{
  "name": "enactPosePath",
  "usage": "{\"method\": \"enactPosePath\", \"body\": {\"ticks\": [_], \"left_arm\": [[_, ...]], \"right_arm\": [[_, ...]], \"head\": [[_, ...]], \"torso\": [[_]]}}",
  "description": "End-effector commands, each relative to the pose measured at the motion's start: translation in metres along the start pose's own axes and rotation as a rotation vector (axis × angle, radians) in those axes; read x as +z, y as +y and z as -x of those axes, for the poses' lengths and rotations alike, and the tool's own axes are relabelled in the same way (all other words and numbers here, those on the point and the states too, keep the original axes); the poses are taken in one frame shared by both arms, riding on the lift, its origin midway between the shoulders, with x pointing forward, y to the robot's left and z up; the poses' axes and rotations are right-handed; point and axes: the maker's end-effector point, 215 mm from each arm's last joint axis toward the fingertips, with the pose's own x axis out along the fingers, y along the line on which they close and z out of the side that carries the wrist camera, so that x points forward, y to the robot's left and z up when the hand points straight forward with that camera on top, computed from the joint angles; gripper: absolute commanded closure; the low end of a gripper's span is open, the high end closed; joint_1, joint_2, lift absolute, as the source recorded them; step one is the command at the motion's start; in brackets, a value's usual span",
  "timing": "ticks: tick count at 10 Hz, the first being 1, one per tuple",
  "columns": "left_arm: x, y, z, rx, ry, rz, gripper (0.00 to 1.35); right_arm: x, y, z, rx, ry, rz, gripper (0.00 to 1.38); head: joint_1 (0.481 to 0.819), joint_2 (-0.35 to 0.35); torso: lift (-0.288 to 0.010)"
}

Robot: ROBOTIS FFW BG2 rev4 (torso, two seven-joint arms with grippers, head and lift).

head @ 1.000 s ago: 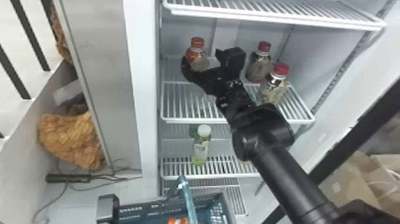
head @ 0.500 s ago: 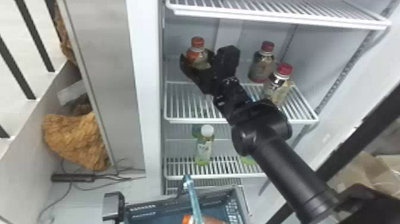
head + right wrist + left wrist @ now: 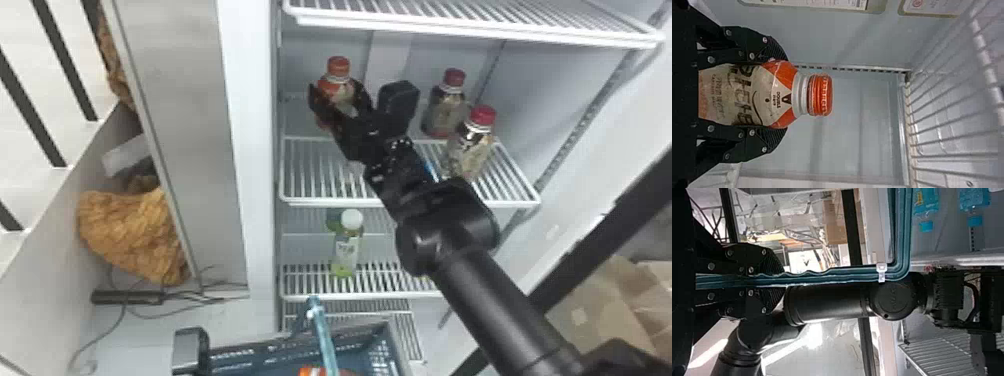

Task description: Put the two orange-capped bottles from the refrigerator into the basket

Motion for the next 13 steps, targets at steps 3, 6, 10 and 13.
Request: {"method": "enactPosePath", "body": {"ticks": [3,6,10,13], "left_arm": [[0.001,0.0,0.004,0.001,-0.017,0.003,1.21],[0.003,0.0,0.005,0.003,-0.021,-0.003,1.21],[0.005,-0.002,0.005,-0.001,-0.027,-0.006,1.21],[0.007,-0.003,0.007,-0.001,-0.037,-0.01,1.21]], "right_arm": [[0.031,-0.011,0.059,-0.038,-0.044,-0.001,0.87],[0.056,-0.001,0.109,-0.021,-0.076,-0.028,0.87],[0.097,0.031,0.177,0.041,-0.097,-0.108,0.87],[0.1,0.051,0.224,0.069,-0.039,-0.16,0.87]], "head": [[0.695,-0.171],[0.695,-0.203],[0.695,-0.231],[0.695,-0.245]], "torso": [[-0.04],[-0.04],[-0.04],[-0.04]]}}
